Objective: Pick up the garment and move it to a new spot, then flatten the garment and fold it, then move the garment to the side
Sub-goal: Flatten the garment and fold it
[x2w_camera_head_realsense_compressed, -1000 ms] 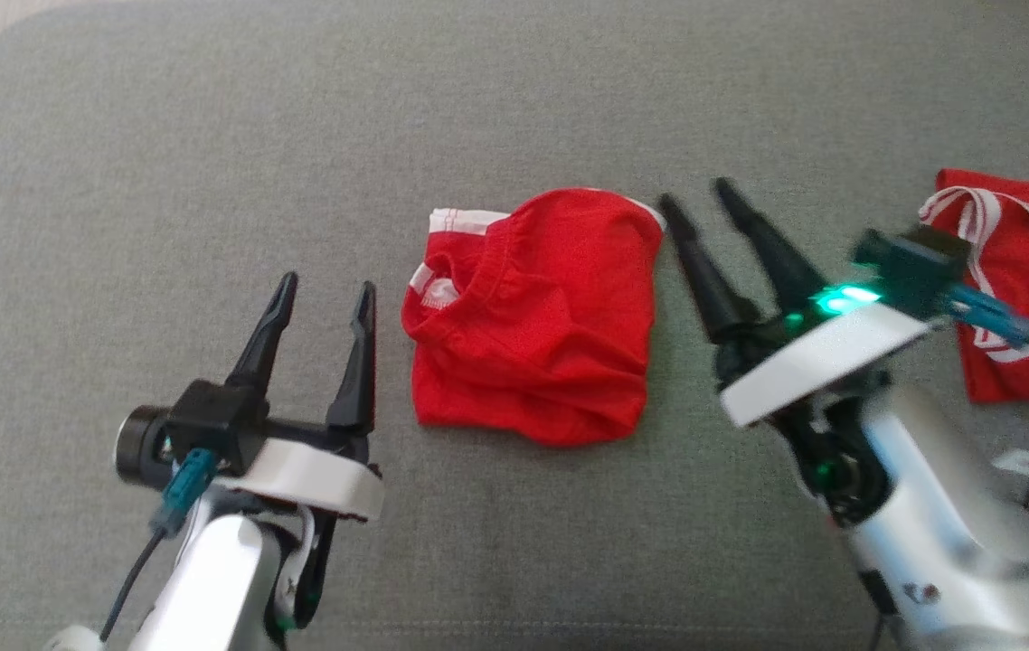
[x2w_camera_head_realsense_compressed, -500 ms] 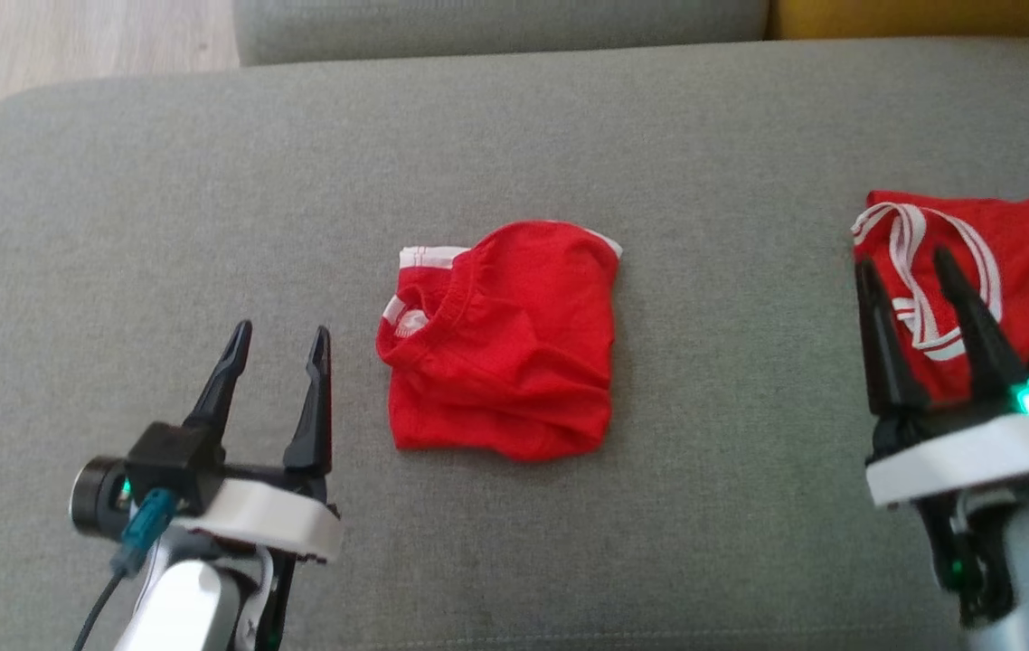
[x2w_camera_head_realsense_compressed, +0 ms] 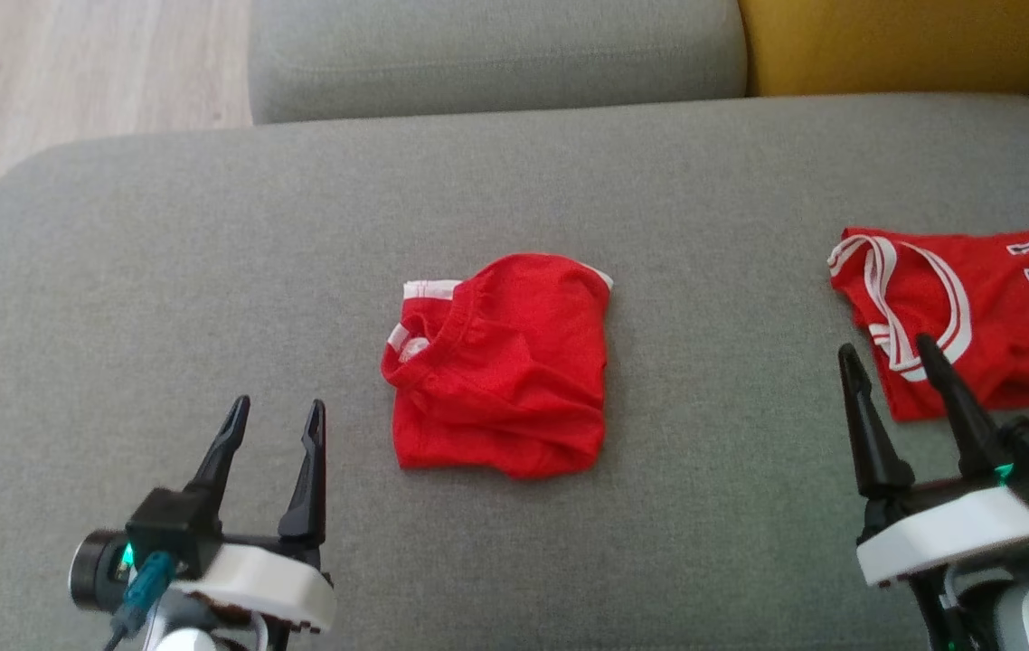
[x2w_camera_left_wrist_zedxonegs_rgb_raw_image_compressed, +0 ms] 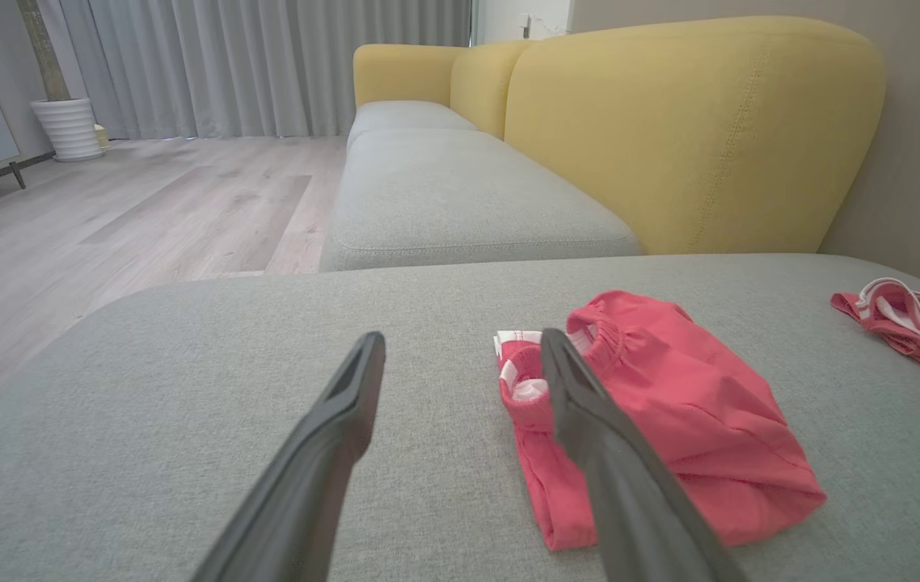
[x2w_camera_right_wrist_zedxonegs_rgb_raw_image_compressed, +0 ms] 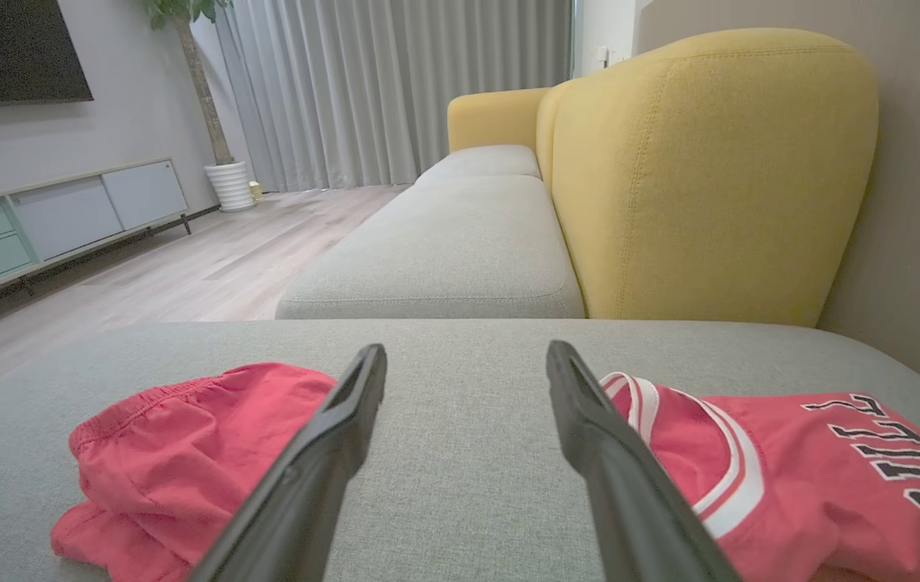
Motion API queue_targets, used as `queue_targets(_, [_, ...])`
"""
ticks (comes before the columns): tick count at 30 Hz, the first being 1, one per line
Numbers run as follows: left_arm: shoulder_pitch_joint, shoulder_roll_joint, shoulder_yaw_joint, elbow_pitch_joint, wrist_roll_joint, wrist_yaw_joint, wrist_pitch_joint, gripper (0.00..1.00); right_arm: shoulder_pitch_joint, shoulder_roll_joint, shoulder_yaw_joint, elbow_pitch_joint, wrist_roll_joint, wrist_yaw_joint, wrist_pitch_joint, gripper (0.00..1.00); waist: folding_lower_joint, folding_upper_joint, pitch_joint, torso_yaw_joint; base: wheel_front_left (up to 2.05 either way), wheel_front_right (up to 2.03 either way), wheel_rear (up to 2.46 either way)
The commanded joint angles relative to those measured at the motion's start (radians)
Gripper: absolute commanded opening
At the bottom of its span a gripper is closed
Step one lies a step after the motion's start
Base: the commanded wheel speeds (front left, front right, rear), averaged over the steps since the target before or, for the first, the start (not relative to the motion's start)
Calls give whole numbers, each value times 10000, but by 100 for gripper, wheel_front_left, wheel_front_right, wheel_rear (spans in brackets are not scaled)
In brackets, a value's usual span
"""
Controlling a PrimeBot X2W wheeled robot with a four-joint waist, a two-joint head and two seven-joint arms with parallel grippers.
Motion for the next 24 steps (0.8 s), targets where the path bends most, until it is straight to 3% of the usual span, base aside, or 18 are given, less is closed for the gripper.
queue_targets(1, [-245, 202, 374, -353, -71, 99, -3, 100, -134, -50, 220, -399, -103, -9, 46, 100, 0, -1, -159, 51, 0, 0, 0])
queue_targets(24, [274, 307, 362, -430, -270, 373, 64, 100, 539, 160, 91, -607, -406, -9, 349, 100, 0, -1, -633, 164, 0, 0, 0])
